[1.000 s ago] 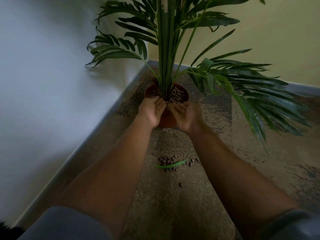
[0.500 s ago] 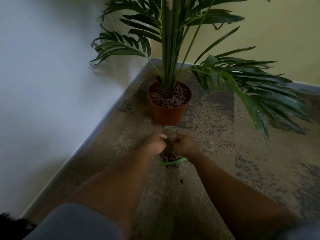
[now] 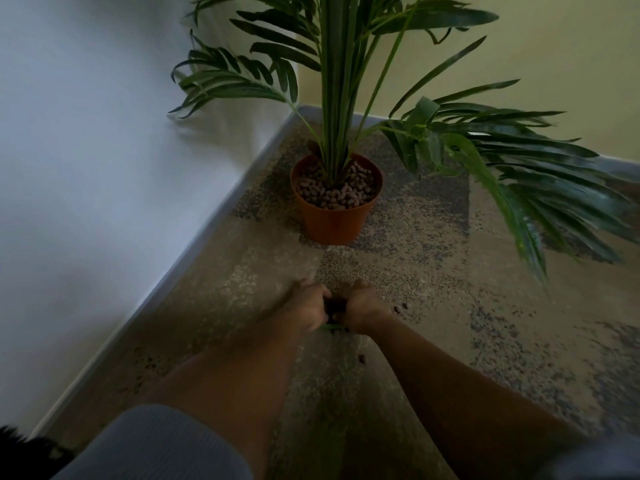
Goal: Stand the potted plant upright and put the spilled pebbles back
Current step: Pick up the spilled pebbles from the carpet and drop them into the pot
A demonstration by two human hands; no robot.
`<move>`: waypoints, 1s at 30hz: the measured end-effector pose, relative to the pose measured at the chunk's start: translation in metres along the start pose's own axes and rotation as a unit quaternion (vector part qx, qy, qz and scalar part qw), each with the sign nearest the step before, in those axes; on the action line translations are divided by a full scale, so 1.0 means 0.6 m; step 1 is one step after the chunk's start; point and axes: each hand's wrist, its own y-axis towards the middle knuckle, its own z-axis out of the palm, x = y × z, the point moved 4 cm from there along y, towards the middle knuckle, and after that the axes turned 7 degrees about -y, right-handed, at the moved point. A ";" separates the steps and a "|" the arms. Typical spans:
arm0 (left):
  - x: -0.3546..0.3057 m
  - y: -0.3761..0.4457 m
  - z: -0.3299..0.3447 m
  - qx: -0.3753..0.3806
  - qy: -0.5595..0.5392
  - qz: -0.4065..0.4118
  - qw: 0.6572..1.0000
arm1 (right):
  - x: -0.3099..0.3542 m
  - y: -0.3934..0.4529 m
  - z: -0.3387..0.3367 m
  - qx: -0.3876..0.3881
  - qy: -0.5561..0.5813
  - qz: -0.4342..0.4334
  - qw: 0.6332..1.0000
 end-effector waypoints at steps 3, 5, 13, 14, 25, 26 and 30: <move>-0.003 0.001 0.004 0.027 -0.014 0.013 0.999 | 0.003 0.002 0.003 -0.004 0.016 -0.023 1.000; -0.002 0.001 0.008 0.058 -0.057 0.007 0.997 | 0.004 0.004 0.005 -0.006 0.028 -0.026 0.999; -0.001 -0.003 0.024 0.089 -0.128 -0.006 0.988 | -0.007 0.008 0.012 -0.004 0.070 0.002 0.998; 0.001 -0.001 0.026 0.085 -0.143 -0.005 0.986 | -0.008 0.008 0.014 -0.004 0.074 0.007 0.997; 0.010 0.011 0.018 0.036 -0.117 0.009 0.992 | -0.035 0.007 0.007 0.023 0.291 0.113 0.950; 0.011 0.011 0.016 0.028 -0.131 0.003 0.991 | -0.040 0.005 0.009 0.031 0.373 0.153 0.915; 0.020 0.010 0.009 0.035 -0.366 -0.093 0.925 | -0.042 -0.002 0.018 0.056 0.632 0.238 0.736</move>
